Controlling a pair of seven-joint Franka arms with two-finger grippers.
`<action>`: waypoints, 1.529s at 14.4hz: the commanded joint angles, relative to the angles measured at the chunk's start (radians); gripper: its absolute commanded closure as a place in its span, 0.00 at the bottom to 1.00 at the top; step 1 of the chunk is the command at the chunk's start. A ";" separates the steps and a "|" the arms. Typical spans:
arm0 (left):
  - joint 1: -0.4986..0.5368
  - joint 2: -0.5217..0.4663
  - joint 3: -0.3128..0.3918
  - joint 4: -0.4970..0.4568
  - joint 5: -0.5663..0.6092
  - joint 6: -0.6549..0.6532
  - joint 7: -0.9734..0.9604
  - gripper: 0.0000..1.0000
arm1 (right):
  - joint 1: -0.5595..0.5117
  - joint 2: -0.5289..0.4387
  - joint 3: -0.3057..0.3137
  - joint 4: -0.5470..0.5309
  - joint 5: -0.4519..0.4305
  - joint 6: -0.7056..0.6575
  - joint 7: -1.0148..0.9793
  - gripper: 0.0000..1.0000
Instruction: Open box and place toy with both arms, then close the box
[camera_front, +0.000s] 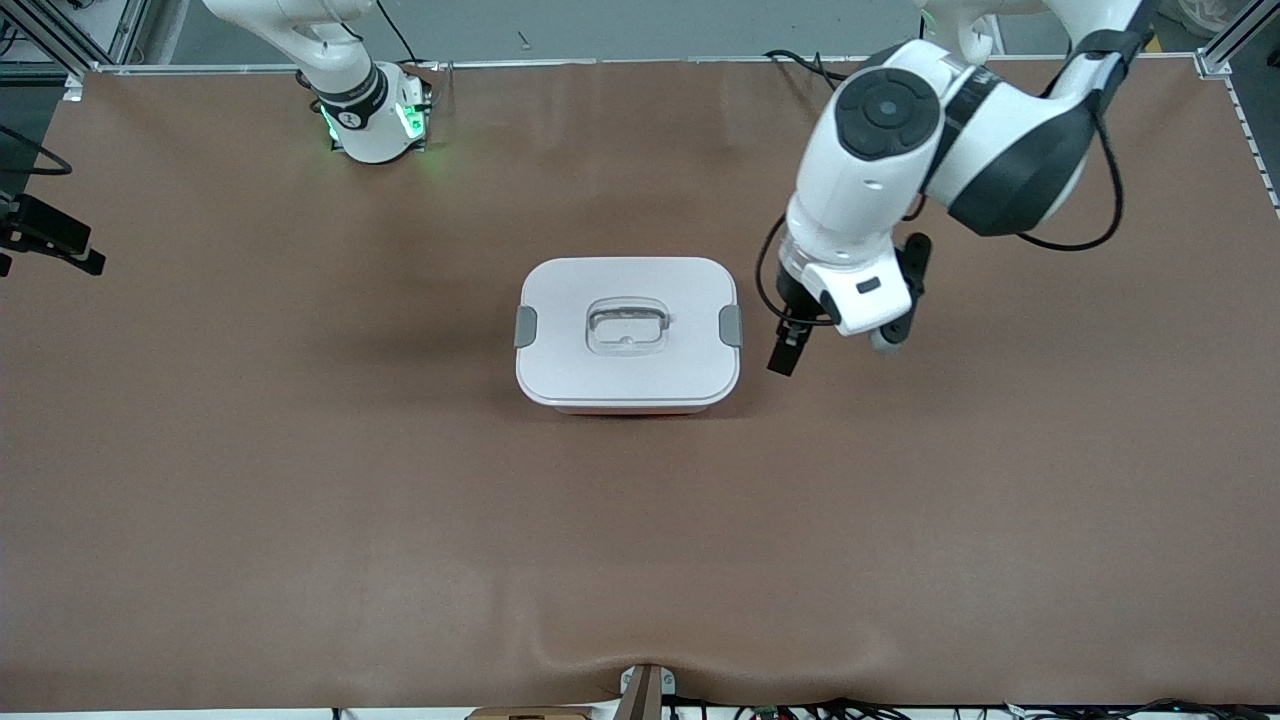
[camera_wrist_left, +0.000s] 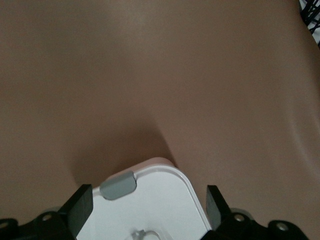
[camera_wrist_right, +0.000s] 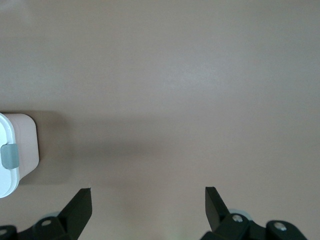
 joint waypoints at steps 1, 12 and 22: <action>0.080 -0.022 -0.009 -0.006 -0.035 -0.061 0.245 0.00 | -0.060 0.003 0.042 0.015 0.004 -0.016 -0.008 0.00; 0.338 -0.046 -0.009 0.043 -0.028 -0.179 1.076 0.00 | -0.097 0.004 0.090 0.018 -0.002 -0.013 -0.008 0.00; 0.199 -0.254 0.307 0.014 -0.170 -0.231 1.465 0.00 | -0.106 0.007 0.087 0.018 -0.002 -0.012 -0.011 0.00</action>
